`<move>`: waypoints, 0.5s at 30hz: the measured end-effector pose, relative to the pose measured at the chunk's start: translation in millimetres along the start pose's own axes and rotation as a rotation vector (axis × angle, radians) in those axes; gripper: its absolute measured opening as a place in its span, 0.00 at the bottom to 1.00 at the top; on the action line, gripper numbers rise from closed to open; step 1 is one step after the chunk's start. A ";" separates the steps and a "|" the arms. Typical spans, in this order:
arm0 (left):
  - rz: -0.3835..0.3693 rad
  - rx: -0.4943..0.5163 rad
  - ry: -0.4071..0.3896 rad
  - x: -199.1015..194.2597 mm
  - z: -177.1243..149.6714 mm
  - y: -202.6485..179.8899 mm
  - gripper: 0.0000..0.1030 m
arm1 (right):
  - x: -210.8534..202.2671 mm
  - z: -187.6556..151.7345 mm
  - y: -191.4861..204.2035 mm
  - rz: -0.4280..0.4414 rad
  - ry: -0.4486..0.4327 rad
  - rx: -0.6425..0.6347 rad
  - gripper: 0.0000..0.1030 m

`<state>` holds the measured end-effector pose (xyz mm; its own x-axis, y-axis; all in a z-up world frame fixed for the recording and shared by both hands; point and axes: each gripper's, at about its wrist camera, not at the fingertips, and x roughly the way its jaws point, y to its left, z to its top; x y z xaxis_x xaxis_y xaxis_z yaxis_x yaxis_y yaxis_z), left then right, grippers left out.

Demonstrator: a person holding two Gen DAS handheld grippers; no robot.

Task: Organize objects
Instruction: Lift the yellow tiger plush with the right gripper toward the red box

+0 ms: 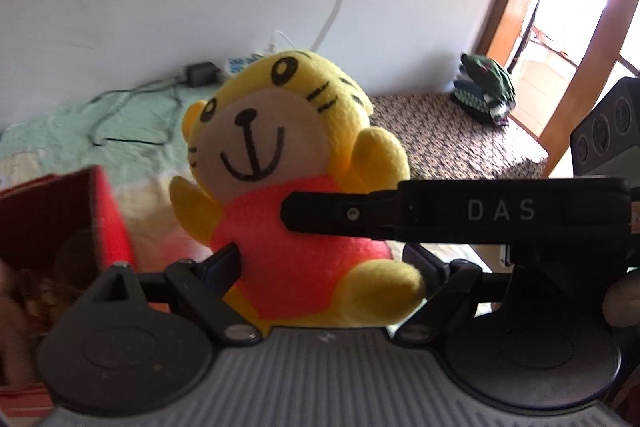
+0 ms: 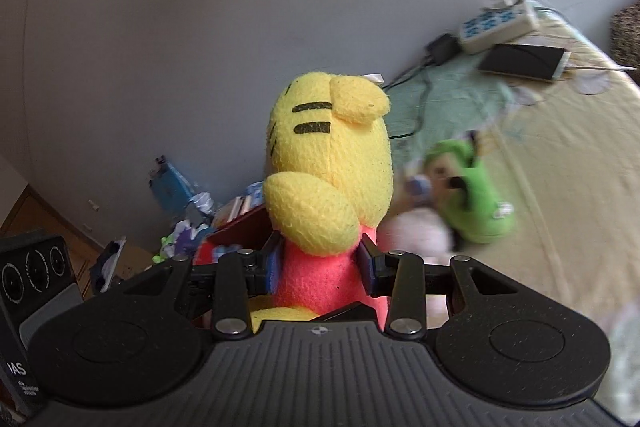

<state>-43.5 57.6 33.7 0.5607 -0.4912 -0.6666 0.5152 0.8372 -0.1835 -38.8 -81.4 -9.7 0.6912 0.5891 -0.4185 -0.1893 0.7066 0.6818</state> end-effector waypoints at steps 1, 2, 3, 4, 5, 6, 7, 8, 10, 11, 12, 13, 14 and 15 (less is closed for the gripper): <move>0.010 -0.002 -0.011 -8.3 -1.2 7.7 0.82 | 6.9 -1.8 7.8 0.004 0.003 -0.007 0.40; 0.020 -0.003 -0.019 -15.7 -2.3 15.5 0.82 | 14.4 -3.6 15.2 0.006 0.007 -0.015 0.40; 0.030 -0.006 -0.025 -22.4 -3.5 22.5 0.82 | 22.2 -5.6 23.2 0.006 0.011 -0.022 0.40; 0.041 -0.009 -0.031 -29.4 -4.7 31.0 0.82 | 30.5 -7.0 29.5 0.007 0.015 -0.028 0.40; 0.048 -0.015 -0.034 -35.1 -5.5 39.3 0.82 | 37.4 -8.3 34.1 0.006 0.020 -0.029 0.40; 0.054 -0.023 -0.037 -40.7 -6.6 49.4 0.82 | 43.9 -12.0 41.3 -0.002 0.028 -0.029 0.40; 0.058 -0.030 -0.038 -44.9 -7.7 57.3 0.82 | 51.0 -13.6 45.4 -0.009 0.036 -0.031 0.40; 0.063 -0.039 -0.038 -49.0 -8.9 66.3 0.82 | 57.4 -16.0 49.6 -0.017 0.041 -0.034 0.40; 0.069 -0.057 -0.033 -54.2 -10.9 83.2 0.82 | 69.8 -20.8 57.2 -0.035 0.053 -0.041 0.40; 0.067 -0.065 -0.029 -55.1 -12.1 90.9 0.82 | 76.0 -22.4 60.9 -0.049 0.056 -0.050 0.40; 0.065 -0.077 -0.023 -55.9 -13.4 99.4 0.82 | 80.7 -24.8 64.0 -0.065 0.058 -0.060 0.40; 0.061 -0.085 -0.018 -56.1 -14.8 106.7 0.82 | 86.5 -26.7 67.1 -0.084 0.061 -0.071 0.40; 0.056 -0.091 -0.014 -55.7 -16.1 113.5 0.82 | 92.1 -27.8 69.0 -0.103 0.065 -0.076 0.40; 0.050 -0.099 -0.009 -54.7 -17.2 120.5 0.82 | 97.0 -30.4 71.5 -0.122 0.074 -0.074 0.40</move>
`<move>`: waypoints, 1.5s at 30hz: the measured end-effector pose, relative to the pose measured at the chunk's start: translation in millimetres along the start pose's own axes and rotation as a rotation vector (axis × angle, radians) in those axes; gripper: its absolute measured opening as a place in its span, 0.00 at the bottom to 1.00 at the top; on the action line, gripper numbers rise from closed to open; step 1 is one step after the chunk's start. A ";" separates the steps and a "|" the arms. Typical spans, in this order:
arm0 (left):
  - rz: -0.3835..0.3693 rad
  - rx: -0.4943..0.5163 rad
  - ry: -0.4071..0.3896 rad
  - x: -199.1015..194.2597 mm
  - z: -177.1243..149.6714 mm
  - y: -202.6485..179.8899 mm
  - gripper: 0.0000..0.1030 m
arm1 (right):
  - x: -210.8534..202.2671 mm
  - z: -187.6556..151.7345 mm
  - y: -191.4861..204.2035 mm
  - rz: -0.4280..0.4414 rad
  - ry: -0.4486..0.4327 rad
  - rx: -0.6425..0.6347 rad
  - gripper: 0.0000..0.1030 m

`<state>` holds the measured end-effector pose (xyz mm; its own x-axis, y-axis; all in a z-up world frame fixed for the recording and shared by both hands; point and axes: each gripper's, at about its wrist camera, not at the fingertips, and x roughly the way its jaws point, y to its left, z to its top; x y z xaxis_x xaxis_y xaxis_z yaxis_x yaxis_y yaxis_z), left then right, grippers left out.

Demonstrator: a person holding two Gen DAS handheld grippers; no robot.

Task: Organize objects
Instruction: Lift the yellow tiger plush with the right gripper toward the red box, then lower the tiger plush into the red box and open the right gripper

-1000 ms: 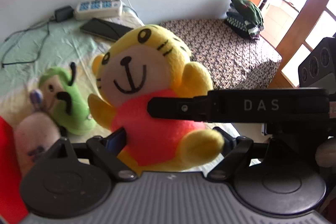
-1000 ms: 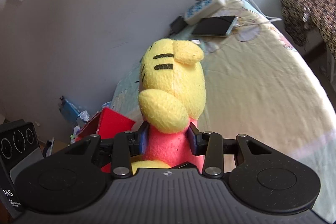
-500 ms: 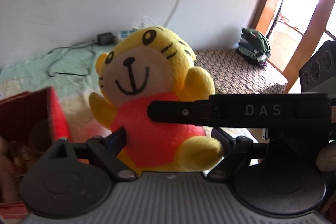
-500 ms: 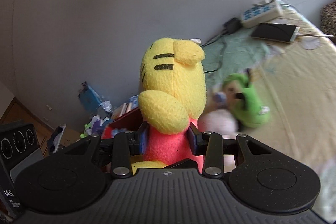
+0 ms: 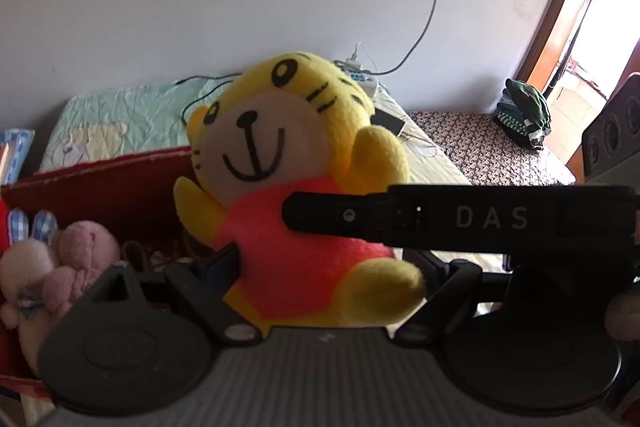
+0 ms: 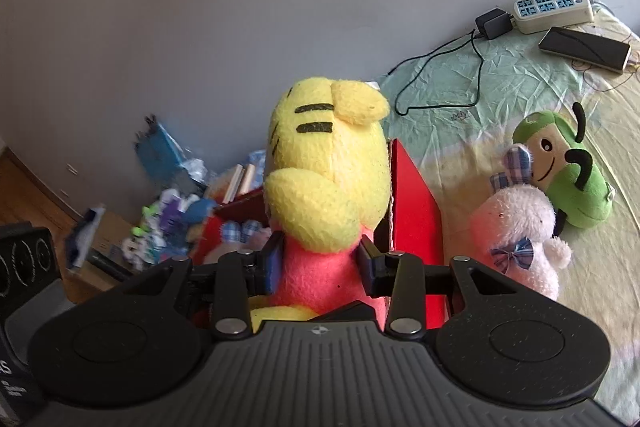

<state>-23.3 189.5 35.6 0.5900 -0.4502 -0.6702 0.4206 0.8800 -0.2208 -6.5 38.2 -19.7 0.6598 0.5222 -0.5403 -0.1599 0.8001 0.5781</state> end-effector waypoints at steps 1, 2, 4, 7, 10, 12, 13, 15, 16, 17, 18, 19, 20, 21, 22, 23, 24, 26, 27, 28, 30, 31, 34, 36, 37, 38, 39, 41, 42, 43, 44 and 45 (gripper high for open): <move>-0.009 -0.009 0.007 2.1 -0.8 7.0 0.82 | 5.1 -1.0 1.3 -0.017 0.012 0.002 0.40; -0.017 -0.016 0.013 5.2 -1.4 11.0 0.82 | 9.0 -2.6 3.6 -0.039 0.026 0.003 0.40; -0.028 -0.028 0.033 11.2 -2.2 22.5 0.81 | 15.6 -4.5 7.0 -0.066 0.045 -0.006 0.40; -0.037 -0.036 0.046 16.8 -5.4 34.5 0.78 | 21.4 -6.5 15.6 -0.109 0.056 -0.036 0.40; -0.055 -0.044 0.048 18.7 -8.2 44.2 0.77 | 30.5 -9.0 19.3 -0.141 0.063 -0.060 0.40; -0.066 -0.052 0.053 19.8 -8.9 54.7 0.78 | 38.2 -11.9 20.4 -0.168 0.068 -0.072 0.40; -0.064 -0.055 0.057 22.5 -9.7 56.8 0.78 | 41.7 -13.6 20.4 -0.178 0.068 -0.080 0.40; -0.063 -0.067 0.076 27.9 -12.2 62.2 0.77 | 43.4 -16.6 22.5 -0.191 0.047 -0.102 0.39; -0.063 -0.072 0.085 30.8 -13.6 65.5 0.77 | 44.0 -17.0 24.3 -0.198 0.044 -0.112 0.39; -0.062 -0.076 0.091 33.1 -14.8 68.1 0.78 | 44.4 -17.3 25.4 -0.202 0.044 -0.120 0.40; -0.063 -0.088 0.093 34.8 -16.3 71.5 0.81 | 45.1 -16.9 25.9 -0.204 0.046 -0.123 0.41; -0.067 -0.095 0.096 35.5 -17.6 73.8 0.82 | 44.7 -17.1 26.2 -0.205 0.044 -0.121 0.45; -0.071 -0.098 0.097 36.2 -18.1 75.0 0.83 | 43.1 -17.5 26.6 -0.205 0.038 -0.117 0.47; -0.066 -0.100 0.096 36.4 -18.9 76.1 0.86 | 39.6 -18.2 27.1 -0.203 0.023 -0.115 0.47; -0.063 -0.098 0.097 36.8 -19.4 77.4 0.88 | 34.8 -18.7 27.9 -0.199 0.001 -0.116 0.47; -0.062 -0.094 0.097 36.1 -20.4 77.0 0.89 | 31.4 -18.8 29.0 -0.196 -0.016 -0.118 0.47; -0.061 -0.091 0.097 35.7 -21.2 76.7 0.89 | 27.6 -18.5 30.0 -0.187 -0.029 -0.124 0.47; -0.056 -0.084 0.095 35.6 -21.8 76.1 0.89 | 24.8 -18.2 31.9 -0.176 -0.033 -0.136 0.46; -0.056 -0.082 0.096 36.0 -22.1 75.4 0.89 | 25.3 -18.8 33.3 -0.184 -0.031 -0.145 0.41; -0.059 -0.083 0.099 37.2 -22.1 75.9 0.89 | 26.0 -19.7 34.1 -0.194 -0.029 -0.155 0.37; -0.064 -0.088 0.112 42.5 -21.7 74.9 0.89 | 27.4 -22.1 32.4 -0.216 -0.029 -0.164 0.30; -0.064 -0.090 0.120 44.7 -21.3 73.1 0.89 | 27.6 -23.0 30.1 -0.219 -0.026 -0.156 0.29; -0.047 -0.072 0.136 50.7 -21.2 64.5 0.88 | 25.1 -24.1 20.7 -0.198 -0.020 -0.099 0.28; -0.023 -0.057 0.136 51.5 -21.1 59.4 0.88 | 23.9 -25.8 17.1 -0.192 -0.020 -0.075 0.28; -0.018 -0.054 0.136 51.5 -20.9 59.1 0.88 | 23.3 -27.1 15.9 -0.187 -0.022 -0.068 0.28; -0.015 -0.054 0.139 51.7 -20.7 59.0 0.89 | 22.9 -28.1 15.1 -0.182 -0.025 -0.061 0.27; -0.012 -0.057 0.144 52.2 -20.9 59.3 0.89 | 22.4 -29.3 14.6 -0.178 -0.028 -0.056 0.27; -0.007 -0.061 0.153 53.8 -21.2 59.3 0.89 | 21.8 -31.1 13.0 -0.170 -0.033 -0.048 0.24; -0.003 -0.058 0.152 53.2 -21.6 59.6 0.89 | 21.5 -31.4 11.7 -0.165 -0.034 -0.042 0.24; 0.003 -0.055 0.152 52.6 -22.1 58.5 0.89 | 20.8 -31.9 10.7 -0.161 -0.036 -0.037 0.24; 0.008 -0.052 0.151 52.9 -22.3 57.9 0.89 | 20.4 -32.2 10.2 -0.156 -0.036 -0.032 0.23; 0.013 -0.049 0.151 52.7 -22.3 56.9 0.89 | 19.8 -32.5 9.8 -0.154 -0.036 -0.028 0.23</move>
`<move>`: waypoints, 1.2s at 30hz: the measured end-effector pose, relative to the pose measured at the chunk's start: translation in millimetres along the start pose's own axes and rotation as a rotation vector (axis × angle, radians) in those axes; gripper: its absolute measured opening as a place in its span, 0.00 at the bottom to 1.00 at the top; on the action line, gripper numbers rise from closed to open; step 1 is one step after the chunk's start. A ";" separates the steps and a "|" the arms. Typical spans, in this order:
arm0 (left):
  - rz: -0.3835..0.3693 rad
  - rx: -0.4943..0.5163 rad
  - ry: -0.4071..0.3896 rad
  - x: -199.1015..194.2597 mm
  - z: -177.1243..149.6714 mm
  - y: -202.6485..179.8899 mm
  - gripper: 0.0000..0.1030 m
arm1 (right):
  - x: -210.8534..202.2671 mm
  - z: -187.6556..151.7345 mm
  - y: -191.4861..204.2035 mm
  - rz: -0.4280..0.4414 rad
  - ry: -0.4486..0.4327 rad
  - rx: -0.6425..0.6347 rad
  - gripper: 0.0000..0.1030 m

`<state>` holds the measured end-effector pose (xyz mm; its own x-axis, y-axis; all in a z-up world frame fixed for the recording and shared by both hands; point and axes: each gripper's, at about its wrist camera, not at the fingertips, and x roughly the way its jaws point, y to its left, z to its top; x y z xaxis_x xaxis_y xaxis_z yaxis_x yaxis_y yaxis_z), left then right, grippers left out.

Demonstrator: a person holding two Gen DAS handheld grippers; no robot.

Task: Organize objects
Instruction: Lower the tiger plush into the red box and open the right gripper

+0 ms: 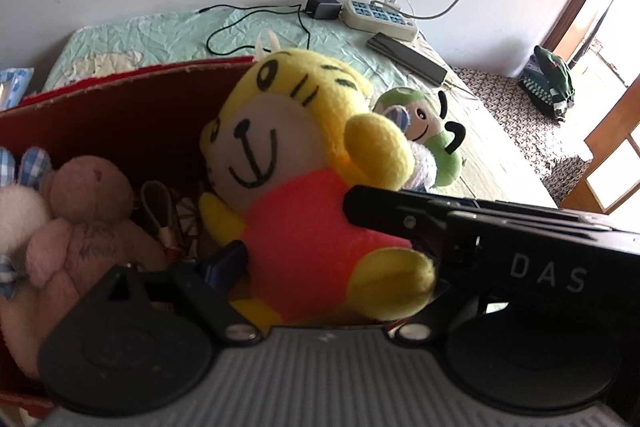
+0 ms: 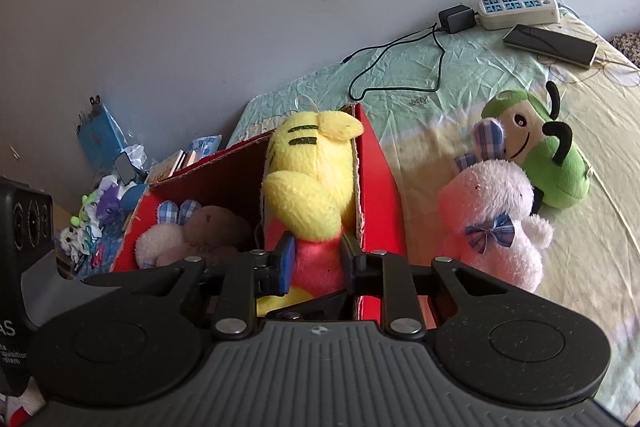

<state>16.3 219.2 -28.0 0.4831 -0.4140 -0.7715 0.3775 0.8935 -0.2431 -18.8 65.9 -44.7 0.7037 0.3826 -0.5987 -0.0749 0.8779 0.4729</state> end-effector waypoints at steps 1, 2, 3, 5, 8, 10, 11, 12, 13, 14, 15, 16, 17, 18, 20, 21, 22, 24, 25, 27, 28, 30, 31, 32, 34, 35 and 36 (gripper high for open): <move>0.005 0.002 0.001 -0.4 -0.1 -0.9 0.89 | -0.6 -0.2 -0.1 0.001 0.001 0.001 0.23; 0.010 0.004 0.001 -0.6 0.1 -1.9 0.89 | -1.4 -0.6 0.2 0.003 0.001 0.002 0.23; 0.015 0.007 0.001 -0.9 0.0 -3.0 0.89 | -2.2 -0.7 -0.2 0.004 0.001 0.002 0.23; 0.030 0.018 -0.001 -1.7 -0.3 -5.8 0.89 | -3.9 -1.5 -0.6 0.007 0.002 0.004 0.23; 0.052 0.033 -0.005 -3.6 -0.9 -10.9 0.89 | -6.4 -2.7 -2.5 0.016 0.001 0.013 0.24; 0.065 0.041 -0.006 -4.8 -0.9 -13.4 0.88 | -7.9 -3.4 -3.8 0.022 0.001 0.018 0.23; 0.071 0.045 -0.007 -5.0 -0.9 -14.6 0.88 | -8.5 -3.8 -4.2 0.024 0.001 0.020 0.23; 0.077 0.048 -0.006 -5.2 -1.1 -15.8 0.88 | -9.3 -4.3 -4.5 0.027 0.000 0.022 0.23; 0.082 0.049 -0.005 -5.0 -0.9 -16.7 0.88 | -9.9 -4.6 -4.6 0.029 0.000 0.022 0.23; 0.086 0.050 -0.004 -4.7 -0.9 -17.6 0.88 | -10.5 -4.8 -5.0 0.031 -0.001 0.023 0.23; 0.091 0.052 -0.004 -4.9 -0.9 -17.6 0.88 | -10.9 -4.8 -5.2 0.032 -0.001 0.025 0.23; 0.097 0.054 -0.006 -5.3 -1.4 -18.4 0.88 | -11.5 -5.1 -5.4 0.033 -0.003 0.027 0.23; 0.103 0.055 -0.008 -5.7 -1.9 -19.5 0.88 | -11.8 -5.3 -5.5 0.035 -0.003 0.028 0.23; 0.110 0.058 -0.010 -6.0 -2.2 -20.6 0.88 | -12.5 -5.8 -5.4 0.035 -0.006 0.025 0.23; 0.137 0.064 -0.016 -6.4 -3.5 -23.2 0.92 | -13.4 -6.2 -5.5 0.036 -0.007 0.027 0.23; 0.140 0.064 -0.017 -6.7 -4.1 -24.2 0.92 | -13.7 -6.6 -5.0 0.035 -0.008 0.023 0.23; 0.145 0.066 -0.022 -7.1 -4.0 -25.4 0.92 | -14.2 -6.7 -4.8 0.035 -0.010 0.019 0.23; 0.155 0.073 -0.030 -8.3 -4.3 -27.3 0.92 | -15.2 -6.9 -5.6 0.039 -0.011 0.024 0.23; 0.160 0.077 -0.031 -9.0 -4.8 -27.5 0.92 | -15.5 -6.8 -6.1 0.041 -0.012 0.026 0.23; 0.172 0.080 -0.032 -10.1 -4.9 -29.4 0.92 | -16.3 -6.9 -7.1 0.046 -0.014 0.031 0.23; 0.178 0.080 -0.032 -10.7 -4.9 -30.2 0.92 | -17.0 -6.9 -7.6 0.048 -0.015 0.033 0.23; 0.190 0.080 -0.032 -12.2 -5.1 -31.7 0.93 | -19.1 -7.6 -8.4 0.054 -0.019 0.040 0.24; 0.194 0.079 -0.032 -13.1 -5.3 -32.3 0.93 | -20.4 -7.4 -9.0 0.058 -0.021 0.043 0.24; 0.197 0.078 -0.031 -14.2 -5.2 -32.7 0.93 | -22.0 -7.3 -9.5 0.061 -0.025 0.047 0.24; 0.203 0.075 -0.030 -17.8 -4.9 -33.2 0.97 | -25.6 -7.4 -9.8 0.065 -0.034 0.048 0.25; 0.213 0.073 -0.034 -19.9 -5.1 -33.6 0.98 | -27.3 -7.2 -10.2 0.065 -0.039 0.049 0.25; 0.220 0.073 -0.039 -22.5 -5.4 -33.9 0.98 | -29.0 -6.9 -10.8 0.064 -0.042 0.051 0.25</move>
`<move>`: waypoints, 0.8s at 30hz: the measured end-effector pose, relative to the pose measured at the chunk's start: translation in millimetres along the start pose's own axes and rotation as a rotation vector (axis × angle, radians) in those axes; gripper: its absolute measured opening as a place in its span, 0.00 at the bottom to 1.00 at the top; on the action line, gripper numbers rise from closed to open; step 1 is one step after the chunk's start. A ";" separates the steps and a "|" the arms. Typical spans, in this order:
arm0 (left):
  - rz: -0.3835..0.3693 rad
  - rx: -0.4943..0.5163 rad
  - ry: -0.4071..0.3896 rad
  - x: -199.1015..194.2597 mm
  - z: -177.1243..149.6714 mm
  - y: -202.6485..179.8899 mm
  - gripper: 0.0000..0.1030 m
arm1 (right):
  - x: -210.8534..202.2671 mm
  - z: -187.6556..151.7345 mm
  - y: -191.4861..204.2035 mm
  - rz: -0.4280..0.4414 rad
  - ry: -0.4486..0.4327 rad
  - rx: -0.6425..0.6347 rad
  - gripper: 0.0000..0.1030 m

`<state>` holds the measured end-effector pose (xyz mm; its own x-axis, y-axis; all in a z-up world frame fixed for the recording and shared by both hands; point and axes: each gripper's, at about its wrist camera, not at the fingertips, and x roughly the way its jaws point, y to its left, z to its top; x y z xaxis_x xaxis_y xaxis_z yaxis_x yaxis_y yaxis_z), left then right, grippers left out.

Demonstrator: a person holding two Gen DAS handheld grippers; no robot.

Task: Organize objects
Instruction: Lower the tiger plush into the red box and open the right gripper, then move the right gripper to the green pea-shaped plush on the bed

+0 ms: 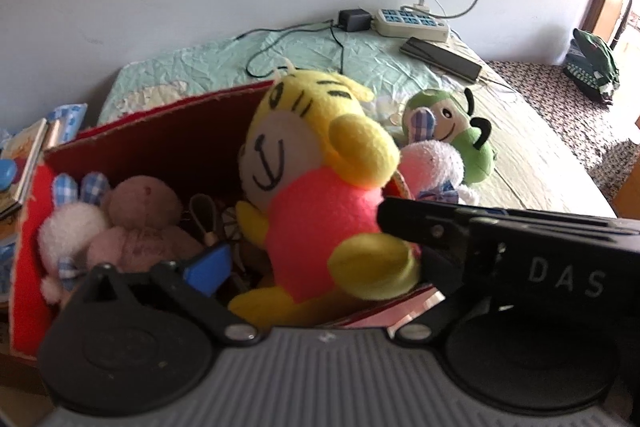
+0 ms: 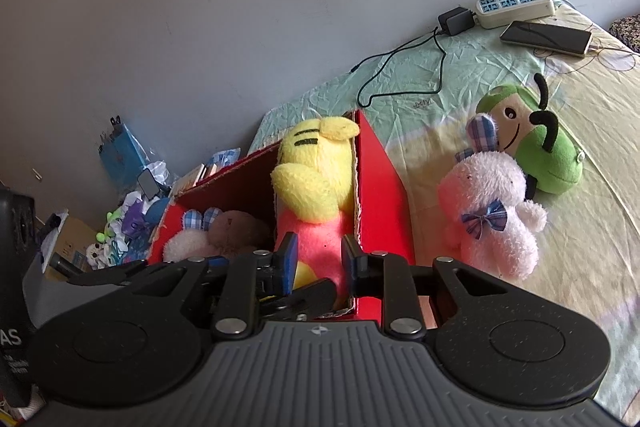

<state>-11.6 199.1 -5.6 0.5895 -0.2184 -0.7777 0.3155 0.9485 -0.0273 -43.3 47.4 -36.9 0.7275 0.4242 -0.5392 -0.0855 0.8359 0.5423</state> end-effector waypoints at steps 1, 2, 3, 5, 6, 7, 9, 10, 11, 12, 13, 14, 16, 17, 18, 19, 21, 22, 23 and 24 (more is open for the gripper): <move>0.004 0.001 -0.002 -3.1 0.6 0.1 0.98 | -1.1 0.5 -0.3 0.001 -0.001 0.002 0.25; 0.010 0.002 -0.005 -6.0 0.8 -0.2 0.98 | -2.4 0.7 -0.3 0.003 -0.003 0.002 0.25; 0.022 0.004 -0.010 -9.1 1.3 -0.7 0.98 | -3.6 0.5 0.1 0.002 -0.005 0.001 0.25; 0.047 0.013 -0.017 -13.7 2.4 -3.6 0.98 | -5.7 -0.4 0.4 -0.001 -0.010 -0.004 0.26; 0.058 0.017 -0.018 -15.5 2.9 -4.4 0.98 | -6.4 -0.8 0.3 -0.001 -0.010 -0.006 0.28; 0.068 0.019 -0.015 -16.5 3.4 -4.8 0.98 | -7.1 -1.1 0.3 -0.002 -0.011 -0.005 0.30; 0.075 0.013 -0.006 -17.8 3.6 -4.1 0.98 | -7.7 -1.5 -0.3 -0.003 -0.010 -0.004 0.31; 0.078 0.009 0.000 -17.8 3.8 -3.6 0.99 | -7.9 -1.7 -0.7 -0.003 -0.009 -0.003 0.31; 0.081 0.006 0.004 -18.3 3.2 -3.3 0.99 | -8.3 -1.9 -0.9 -0.003 -0.009 -0.002 0.31; 0.083 0.004 0.007 -18.6 2.9 -3.5 0.99 | -9.0 -2.3 -1.0 -0.003 -0.009 -0.002 0.31; 0.087 0.005 0.009 -19.3 2.6 -3.9 0.99 | -9.1 -2.2 -1.0 -0.003 -0.010 -0.002 0.31; 0.091 0.005 0.010 -19.9 2.3 -4.4 0.99 | -9.6 -2.3 -1.0 -0.003 -0.010 -0.003 0.31; 0.099 0.009 0.010 -21.3 2.0 -6.0 0.99 | -10.9 -2.4 -1.4 0.000 -0.010 -0.004 0.31; 0.102 0.010 0.010 -22.2 1.7 -6.5 0.99 | -11.7 -2.4 -1.7 0.000 -0.011 -0.003 0.31; 0.105 0.012 0.009 -23.3 1.6 -6.7 0.99 | -12.0 -2.4 -1.9 0.001 -0.012 -0.003 0.31; 0.110 0.014 0.008 -24.4 1.4 -7.2 0.99 | -12.6 -2.2 -2.0 0.002 -0.013 -0.002 0.31; 0.123 0.017 0.001 -27.6 1.8 -7.7 0.99 | -14.8 -1.8 -2.6 0.004 -0.014 -0.001 0.31; 0.131 0.016 0.001 -29.0 2.2 -7.6 0.99 | -16.0 -1.0 -3.0 0.005 -0.016 -0.002 0.31; 0.136 0.013 0.002 -29.9 2.8 -7.2 0.99 | -17.1 -0.5 -3.2 0.004 -0.018 -0.004 0.32; 0.138 0.009 0.004 -31.0 3.5 -6.6 0.99 | -18.7 -0.1 -3.4 0.002 -0.021 -0.006 0.32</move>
<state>-29.3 198.8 20.9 0.6251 -0.0847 -0.7760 0.2383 0.9674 0.0864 -56.6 36.6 -28.7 0.7414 0.4183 -0.5247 -0.0906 0.8372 0.5394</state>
